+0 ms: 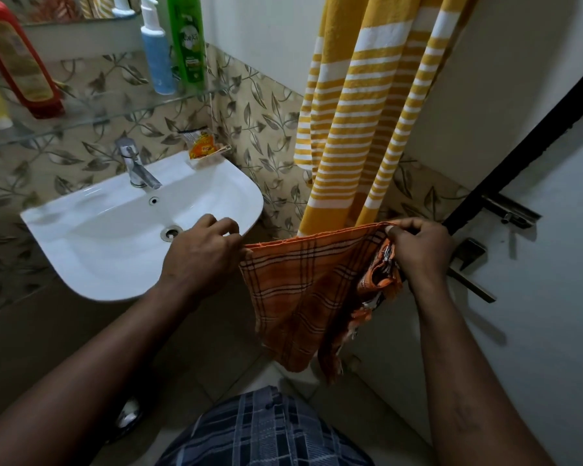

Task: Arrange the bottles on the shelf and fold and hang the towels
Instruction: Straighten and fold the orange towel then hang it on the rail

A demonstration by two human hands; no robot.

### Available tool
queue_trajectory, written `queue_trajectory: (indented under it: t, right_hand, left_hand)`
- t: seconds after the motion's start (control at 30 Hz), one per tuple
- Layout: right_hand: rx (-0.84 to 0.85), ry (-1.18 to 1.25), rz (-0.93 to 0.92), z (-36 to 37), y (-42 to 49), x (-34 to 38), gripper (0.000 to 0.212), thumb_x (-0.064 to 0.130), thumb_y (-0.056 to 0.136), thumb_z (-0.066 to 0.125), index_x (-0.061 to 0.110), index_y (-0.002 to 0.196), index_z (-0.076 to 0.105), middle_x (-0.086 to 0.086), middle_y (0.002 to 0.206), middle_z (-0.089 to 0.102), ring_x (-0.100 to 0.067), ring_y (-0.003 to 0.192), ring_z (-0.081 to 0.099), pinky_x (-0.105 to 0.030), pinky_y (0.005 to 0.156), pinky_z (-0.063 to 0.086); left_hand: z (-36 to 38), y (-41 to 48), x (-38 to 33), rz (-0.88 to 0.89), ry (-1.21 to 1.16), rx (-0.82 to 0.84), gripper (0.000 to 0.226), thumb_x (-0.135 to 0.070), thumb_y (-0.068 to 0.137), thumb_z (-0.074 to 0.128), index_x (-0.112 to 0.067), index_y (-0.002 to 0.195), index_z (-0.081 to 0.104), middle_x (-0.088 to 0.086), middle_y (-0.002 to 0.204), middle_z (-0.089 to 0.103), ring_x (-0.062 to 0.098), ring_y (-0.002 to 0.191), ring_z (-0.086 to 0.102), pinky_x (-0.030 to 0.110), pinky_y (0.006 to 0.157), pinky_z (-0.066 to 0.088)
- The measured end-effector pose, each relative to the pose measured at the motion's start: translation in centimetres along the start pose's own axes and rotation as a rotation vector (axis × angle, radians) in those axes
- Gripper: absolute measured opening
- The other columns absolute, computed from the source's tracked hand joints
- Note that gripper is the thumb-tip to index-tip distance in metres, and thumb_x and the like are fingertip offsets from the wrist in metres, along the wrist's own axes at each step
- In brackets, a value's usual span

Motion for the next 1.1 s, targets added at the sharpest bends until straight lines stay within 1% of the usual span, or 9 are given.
queue_trajectory:
  t: [0.17, 0.37, 0.43, 0.53, 0.63, 0.77, 0.87, 0.97, 1.1]
  right_hand:
    - [-0.006, -0.001, -0.013, 0.1, 0.1, 0.3, 0.022, 0.021, 0.090, 0.077, 0.034, 0.073, 0.071, 0.012, 0.076, 0.073, -0.010, 0.071, 0.072, -0.029, 0.068, 0.060]
    - [-0.005, -0.025, -0.020, 0.2, 0.2, -0.2, 0.023, 0.023, 0.090, 0.077, 0.035, 0.072, 0.070, 0.013, 0.078, 0.073, -0.010, 0.074, 0.072, -0.038, 0.074, 0.064]
    - [-0.005, -0.031, -0.028, 0.2, 0.3, -0.4, 0.023, 0.023, 0.090, 0.077, 0.036, 0.072, 0.070, 0.012, 0.080, 0.074, -0.011, 0.076, 0.073, -0.039, 0.075, 0.064]
    - [0.005, -0.023, -0.035, 0.2, 0.3, -0.5, 0.015, 0.023, 0.090, 0.077, 0.033, 0.079, 0.075, 0.011, 0.082, 0.075, -0.010, 0.077, 0.073, -0.041, 0.076, 0.065]
    - [0.021, -0.012, -0.046, 0.5, 0.2, -0.5, 0.007, 0.021, 0.090, 0.077, 0.027, 0.087, 0.080, 0.011, 0.085, 0.075, -0.008, 0.078, 0.072, -0.040, 0.077, 0.065]
    - [0.031, -0.012, -0.073, 0.5, 0.2, -0.5, 0.007, 0.019, 0.090, 0.077, 0.025, 0.091, 0.080, 0.010, 0.089, 0.075, -0.008, 0.082, 0.072, -0.040, 0.078, 0.064]
    - [0.039, -0.031, -0.095, 0.2, 0.3, -0.7, 0.005, 0.023, 0.090, 0.077, 0.026, 0.091, 0.080, 0.013, 0.090, 0.074, -0.006, 0.084, 0.070, -0.040, 0.081, 0.063]
    - [0.045, -0.031, -0.099, 0.0, 0.4, -1.0, 0.004, 0.024, 0.088, 0.078, 0.027, 0.090, 0.080, 0.015, 0.090, 0.074, -0.007, 0.085, 0.071, -0.041, 0.082, 0.063]
    - [0.034, -0.024, -0.096, -0.2, 0.4, -1.1, 0.008, 0.023, 0.086, 0.080, 0.030, 0.084, 0.079, 0.016, 0.087, 0.074, -0.005, 0.086, 0.070, -0.041, 0.084, 0.062]
  left_hand:
    - [0.9, -0.2, 0.2, -0.059, -0.142, 0.049, 0.016, -0.031, 0.092, 0.075, -0.016, 0.087, 0.075, 0.002, 0.090, 0.076, 0.028, 0.081, 0.066, 0.038, 0.064, 0.053]
    - [0.6, 0.4, 0.1, -0.304, -0.353, -0.034, 0.023, -0.016, 0.082, 0.082, -0.017, 0.068, 0.064, -0.003, 0.071, 0.069, 0.020, 0.064, 0.063, 0.035, 0.059, 0.050]
    - [0.2, 0.6, 0.3, -0.354, -0.418, -0.051, 0.025, -0.014, 0.081, 0.083, -0.019, 0.068, 0.062, -0.006, 0.071, 0.071, 0.015, 0.064, 0.064, 0.035, 0.058, 0.053]
    - [-0.3, 0.7, 0.2, -0.346, -0.446, -0.032, 0.017, -0.014, 0.084, 0.083, -0.020, 0.088, 0.068, -0.006, 0.075, 0.072, 0.015, 0.069, 0.068, 0.034, 0.064, 0.056]
    - [-0.4, 0.9, -0.1, -0.279, -0.330, -0.027, 0.015, -0.013, 0.088, 0.078, -0.018, 0.103, 0.080, -0.002, 0.083, 0.068, 0.020, 0.076, 0.066, 0.030, 0.064, 0.046]
    - [-0.3, 1.0, -0.2, -0.306, -0.293, -0.001, 0.011, -0.019, 0.092, 0.075, -0.015, 0.099, 0.082, -0.002, 0.086, 0.061, 0.022, 0.080, 0.061, 0.029, 0.065, 0.037]
    - [-0.2, 1.3, 0.1, -0.386, -0.450, 0.020, 0.002, -0.019, 0.092, 0.076, -0.017, 0.092, 0.076, -0.005, 0.093, 0.059, 0.018, 0.087, 0.060, 0.031, 0.072, 0.042]
    - [-0.2, 1.6, 0.3, -0.452, -0.597, 0.072, 0.008, -0.020, 0.096, 0.073, -0.021, 0.089, 0.069, -0.007, 0.095, 0.067, 0.010, 0.088, 0.063, 0.027, 0.070, 0.047]
    - [-0.8, 1.5, 0.6, -0.446, -0.464, 0.038, 0.011, -0.018, 0.095, 0.074, -0.019, 0.087, 0.067, -0.002, 0.082, 0.072, 0.019, 0.079, 0.066, 0.035, 0.064, 0.052]
Point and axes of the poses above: each hand's wrist, its own y-axis towards the middle knuckle, its own z-axis out of the palm, x = y × z, the point moved 3 cm from there along y, towards the middle knuckle
